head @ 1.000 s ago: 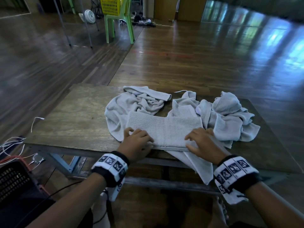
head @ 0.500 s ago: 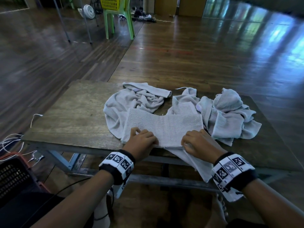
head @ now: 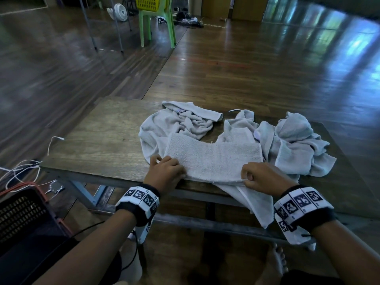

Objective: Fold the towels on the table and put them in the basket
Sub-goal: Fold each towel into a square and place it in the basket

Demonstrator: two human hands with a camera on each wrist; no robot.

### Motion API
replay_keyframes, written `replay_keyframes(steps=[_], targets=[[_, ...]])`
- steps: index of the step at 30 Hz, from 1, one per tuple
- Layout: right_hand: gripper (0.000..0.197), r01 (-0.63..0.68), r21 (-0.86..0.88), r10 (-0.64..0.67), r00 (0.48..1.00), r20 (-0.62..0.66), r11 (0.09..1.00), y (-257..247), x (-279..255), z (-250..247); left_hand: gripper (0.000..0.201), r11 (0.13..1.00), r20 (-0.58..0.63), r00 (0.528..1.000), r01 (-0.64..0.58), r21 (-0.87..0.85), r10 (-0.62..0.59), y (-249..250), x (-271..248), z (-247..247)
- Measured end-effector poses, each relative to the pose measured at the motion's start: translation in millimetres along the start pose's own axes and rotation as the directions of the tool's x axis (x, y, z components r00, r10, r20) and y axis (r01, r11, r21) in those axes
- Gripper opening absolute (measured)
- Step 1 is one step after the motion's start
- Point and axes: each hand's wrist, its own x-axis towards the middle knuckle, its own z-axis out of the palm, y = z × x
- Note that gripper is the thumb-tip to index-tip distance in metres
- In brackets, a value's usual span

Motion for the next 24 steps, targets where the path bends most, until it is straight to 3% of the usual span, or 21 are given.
replay_keyframes(steps=[3, 6, 9, 11, 13, 15, 20, 24], targets=[[0.006, -0.032, -0.003, 0.032, 1.000, 0.000, 0.999, 5, -5, 2, 0.010, 1.000, -0.007, 1.000, 0.014, 0.009, -0.014, -5, -3, -1], [0.008, -0.086, 0.018, 0.084, 0.992, 0.090, 0.996, 13, -13, 2, 0.027, 0.997, 0.020, 0.998, 0.058, 0.047, -0.059, -10, -9, -5], [0.007, -0.130, 0.004, 0.128, 0.985, 0.118, 0.992, 20, -18, -4, 0.031, 0.978, 0.024, 0.978, 0.206, 0.042, -0.207, -12, -13, -12], [0.011, -0.144, -0.035, 0.147, 0.986, 0.081, 0.989, 20, -16, -8, 0.026, 0.923, 0.031, 0.923, 0.383, -0.027, -0.382, -13, -13, -15], [0.012, -0.143, -0.060, 0.145, 0.989, 0.030, 0.988, 13, -9, -12, 0.019, 0.829, 0.038, 0.837, 0.547, -0.118, -0.547, -15, -11, -17], [0.014, -0.118, -0.055, 0.116, 0.993, -0.028, 0.992, -2, 4, -16, 0.019, 0.757, 0.096, 0.768, 0.641, -0.128, -0.634, -18, -11, -18], [0.015, 0.005, 0.026, -0.002, 0.994, -0.110, 1.000, -54, 58, -30, 0.032, 0.711, 0.211, 0.703, 0.702, -0.046, -0.679, -19, -6, -15], [0.022, 0.039, 0.059, -0.035, 0.997, -0.076, 0.998, -86, 120, -37, 0.027, 0.672, 0.282, 0.666, 0.735, -0.089, -0.691, -26, -2, -16]])
